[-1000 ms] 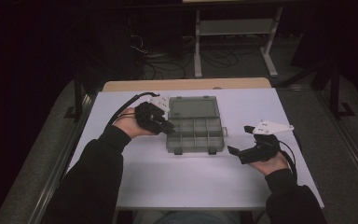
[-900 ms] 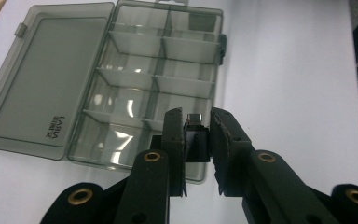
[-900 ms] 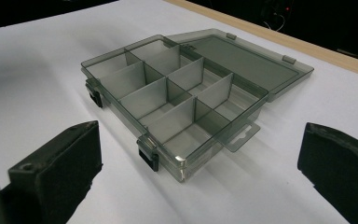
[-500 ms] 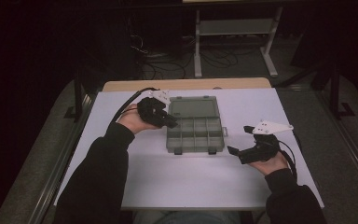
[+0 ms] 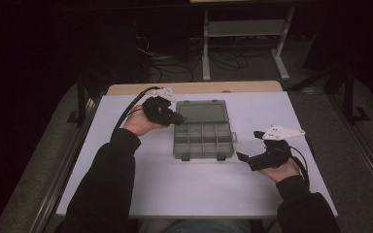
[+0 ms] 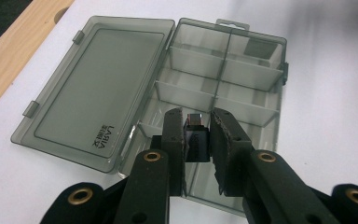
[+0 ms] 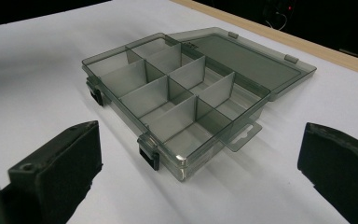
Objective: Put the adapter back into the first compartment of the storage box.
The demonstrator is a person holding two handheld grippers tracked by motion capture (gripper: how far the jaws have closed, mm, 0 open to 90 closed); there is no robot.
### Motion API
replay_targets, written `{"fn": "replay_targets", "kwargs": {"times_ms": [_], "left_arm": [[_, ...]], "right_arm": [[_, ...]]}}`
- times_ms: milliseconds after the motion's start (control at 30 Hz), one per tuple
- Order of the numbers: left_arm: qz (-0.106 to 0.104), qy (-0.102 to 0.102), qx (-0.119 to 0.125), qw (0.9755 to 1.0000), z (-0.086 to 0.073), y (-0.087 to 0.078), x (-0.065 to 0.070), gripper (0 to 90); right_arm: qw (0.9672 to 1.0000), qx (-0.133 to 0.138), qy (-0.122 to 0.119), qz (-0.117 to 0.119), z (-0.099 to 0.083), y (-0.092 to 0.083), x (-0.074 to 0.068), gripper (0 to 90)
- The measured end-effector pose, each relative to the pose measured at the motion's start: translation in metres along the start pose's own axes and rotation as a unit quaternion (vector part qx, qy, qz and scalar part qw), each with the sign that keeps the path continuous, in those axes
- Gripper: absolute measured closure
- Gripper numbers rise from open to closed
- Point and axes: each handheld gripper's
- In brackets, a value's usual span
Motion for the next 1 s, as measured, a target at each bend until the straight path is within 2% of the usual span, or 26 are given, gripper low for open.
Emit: {"fn": "replay_targets", "kwargs": {"times_ms": [233,433,500,833,1000], "left_arm": [[0.006,-0.009,-0.008,0.9999,-0.005,0.012,-0.008,76.1],[0.003,-0.02,-0.013,0.9997,-0.011,0.022,-0.012,76.1],[0.002,-0.022,-0.022,0.9995,-0.014,0.028,-0.015,76.1],[0.0,-0.04,-0.028,0.9988,-0.027,0.045,-0.02,76.1],[-0.002,-0.041,-0.028,0.9988,-0.028,0.048,-0.022,76.1]], "right_arm": [[1.0,-0.001,0.0,0.001,0.0,0.0,0.0,0.0],[1.0,-0.002,0.0,0.001,0.0,0.0,0.0,0.0],[1.0,-0.004,-0.002,0.002,0.0,0.001,0.0,0.0],[1.0,-0.006,-0.003,0.003,-0.001,0.001,-0.001,0.0],[1.0,-0.005,-0.002,0.003,-0.001,0.001,0.0,0.0]]}}
Point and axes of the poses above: each handheld gripper's, and its own axes: y roughly forward along the jaws, z roughly out of its top, x roughly to its right, and after that the axes turned 3 degrees about z, right-handed
